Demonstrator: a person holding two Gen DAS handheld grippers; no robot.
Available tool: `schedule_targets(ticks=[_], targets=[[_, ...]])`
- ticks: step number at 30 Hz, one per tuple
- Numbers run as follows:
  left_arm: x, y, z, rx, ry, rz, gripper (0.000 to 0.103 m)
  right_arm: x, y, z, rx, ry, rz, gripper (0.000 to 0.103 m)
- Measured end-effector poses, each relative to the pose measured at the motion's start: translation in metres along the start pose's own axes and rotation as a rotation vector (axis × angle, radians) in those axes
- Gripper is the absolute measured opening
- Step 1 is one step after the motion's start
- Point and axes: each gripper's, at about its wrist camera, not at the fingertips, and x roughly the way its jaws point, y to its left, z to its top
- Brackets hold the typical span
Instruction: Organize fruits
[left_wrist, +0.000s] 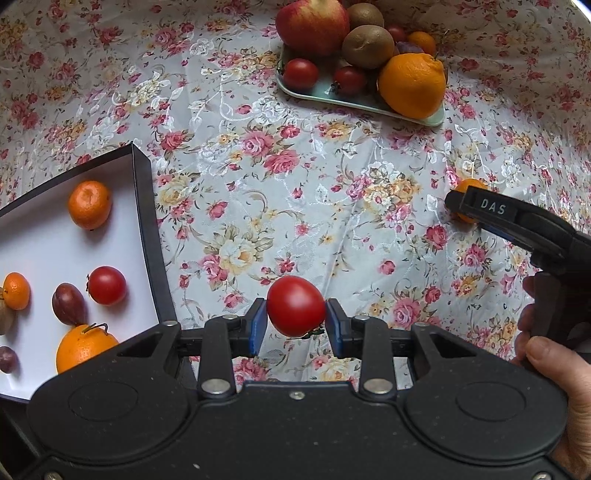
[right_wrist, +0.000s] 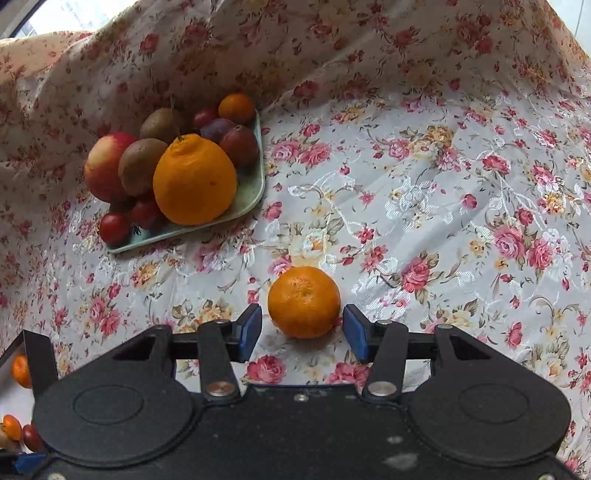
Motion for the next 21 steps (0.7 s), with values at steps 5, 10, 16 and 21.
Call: schedule_targets(ticks=[5, 10, 16, 21], targets=[[0.003, -0.002, 0.009, 0.004, 0.005, -0.004, 0.043, 0.009, 0.006, 0.002, -0.009, 0.014, 0.006, 0.071], [0.006, -0.002, 0.02, -0.004, 0.011, -0.003, 0.043, 0.021, 0.024, 0.0, -0.112, 0.034, 0.046, 0.103], [0.007, 0.0, 0.03, -0.015, 0.011, -0.013, 0.043, 0.033, 0.063, -0.01, -0.324, 0.052, -0.109, 0.103], [0.005, 0.002, 0.034, -0.023, 0.002, -0.016, 0.043, 0.031, 0.053, -0.009, -0.286, 0.023, -0.077, 0.103]])
